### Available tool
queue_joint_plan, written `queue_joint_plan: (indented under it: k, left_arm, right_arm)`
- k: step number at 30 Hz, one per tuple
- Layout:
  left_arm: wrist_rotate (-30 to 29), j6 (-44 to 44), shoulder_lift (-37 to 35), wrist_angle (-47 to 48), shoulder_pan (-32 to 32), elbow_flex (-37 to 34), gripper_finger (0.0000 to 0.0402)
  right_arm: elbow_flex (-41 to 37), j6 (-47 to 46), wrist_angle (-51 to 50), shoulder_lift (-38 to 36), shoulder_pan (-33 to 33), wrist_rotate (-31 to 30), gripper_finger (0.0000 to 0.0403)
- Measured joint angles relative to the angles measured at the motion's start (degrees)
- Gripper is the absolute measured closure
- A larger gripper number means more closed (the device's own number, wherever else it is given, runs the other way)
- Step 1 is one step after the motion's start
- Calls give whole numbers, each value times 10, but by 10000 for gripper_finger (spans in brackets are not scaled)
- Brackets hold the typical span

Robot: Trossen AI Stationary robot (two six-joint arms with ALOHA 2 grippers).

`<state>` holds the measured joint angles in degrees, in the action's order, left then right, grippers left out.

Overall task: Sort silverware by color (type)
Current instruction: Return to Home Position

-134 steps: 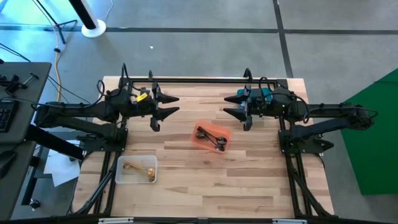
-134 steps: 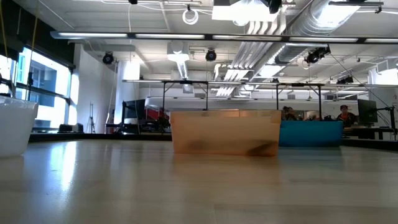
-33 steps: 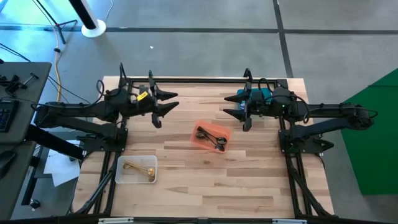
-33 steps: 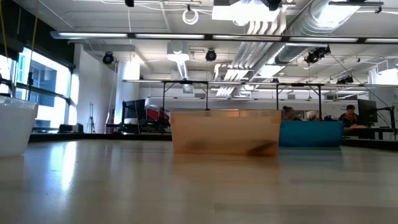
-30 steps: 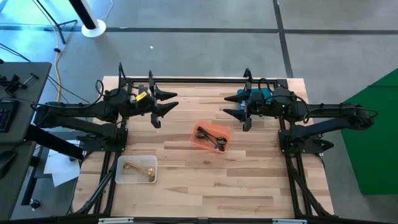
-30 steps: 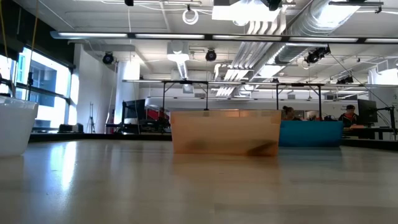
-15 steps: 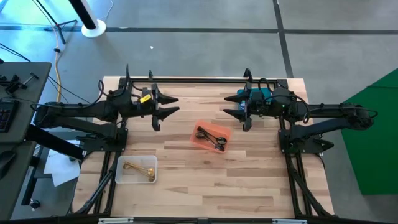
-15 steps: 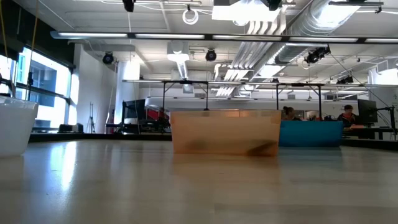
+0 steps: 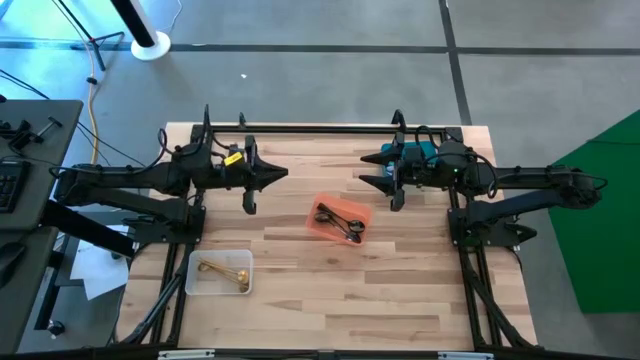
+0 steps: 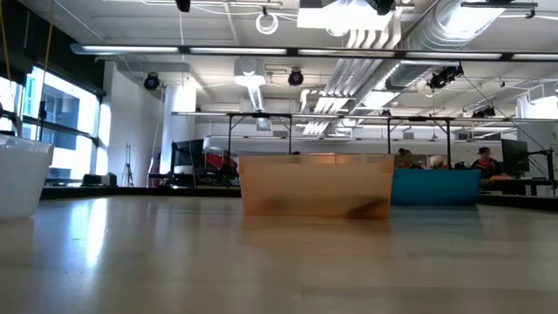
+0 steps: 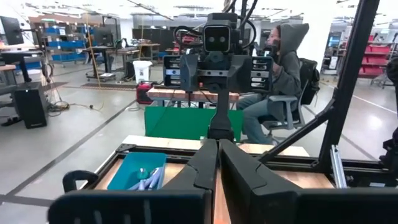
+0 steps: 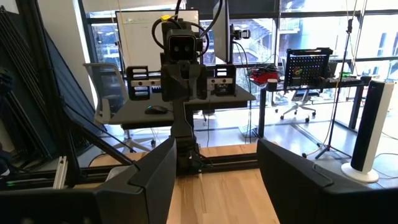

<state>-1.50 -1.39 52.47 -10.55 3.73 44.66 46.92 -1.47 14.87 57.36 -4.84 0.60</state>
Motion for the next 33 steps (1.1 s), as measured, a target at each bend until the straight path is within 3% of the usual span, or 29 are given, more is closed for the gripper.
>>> queue_joint_plan:
  k: [20, 33]
  left_arm:
    - [23, 4, -29, 31, 10, -2, 401]
    - [38, -31, -149, -58, 49, -123, 401]
  right_arm:
    - [0, 2, -12, 0, 0, 0, 194]
    - [0, 4, -29, 0, 0, 0, 194]
